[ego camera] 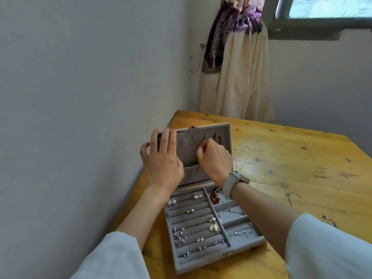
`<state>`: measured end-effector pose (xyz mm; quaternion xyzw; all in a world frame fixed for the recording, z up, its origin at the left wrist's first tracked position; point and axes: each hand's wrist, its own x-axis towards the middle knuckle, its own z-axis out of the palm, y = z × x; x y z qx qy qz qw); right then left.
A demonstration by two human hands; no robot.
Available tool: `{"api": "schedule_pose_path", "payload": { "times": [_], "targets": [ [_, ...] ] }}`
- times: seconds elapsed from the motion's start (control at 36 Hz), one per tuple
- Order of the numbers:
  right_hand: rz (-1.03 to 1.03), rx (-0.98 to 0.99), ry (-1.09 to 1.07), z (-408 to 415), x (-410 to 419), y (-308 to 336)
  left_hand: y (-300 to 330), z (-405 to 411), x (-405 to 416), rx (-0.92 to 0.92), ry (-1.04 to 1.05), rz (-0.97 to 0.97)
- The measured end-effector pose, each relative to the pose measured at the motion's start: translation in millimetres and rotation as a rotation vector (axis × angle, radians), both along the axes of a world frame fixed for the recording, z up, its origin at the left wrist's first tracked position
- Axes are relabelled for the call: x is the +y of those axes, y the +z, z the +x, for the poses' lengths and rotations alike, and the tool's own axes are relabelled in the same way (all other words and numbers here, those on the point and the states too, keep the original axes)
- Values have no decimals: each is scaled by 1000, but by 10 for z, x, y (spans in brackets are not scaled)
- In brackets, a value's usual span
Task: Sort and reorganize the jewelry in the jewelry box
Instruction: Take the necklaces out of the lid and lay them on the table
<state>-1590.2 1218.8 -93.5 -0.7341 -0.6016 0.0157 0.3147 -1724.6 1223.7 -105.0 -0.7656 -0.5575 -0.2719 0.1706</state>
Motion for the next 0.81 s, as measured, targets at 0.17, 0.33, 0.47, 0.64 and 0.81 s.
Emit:
{"api": "schedule_pose_path", "payload": {
  "times": [0.17, 0.33, 0.47, 0.64, 0.81],
  "targets": [
    [124, 207, 121, 64, 15, 216, -13, -29, 46, -19, -87, 16],
    [197, 305, 241, 173, 29, 521, 0, -101, 142, -7, -188, 65],
    [215, 360, 315, 214, 7, 734, 49, -105, 171, -40, -309, 86],
    [275, 465, 381, 189, -45, 972, 87, -97, 161, -64, -349, 61],
    [330, 536, 433, 151, -245, 1271, 120, -79, 100, -82, -306, 70]
  ]
}}
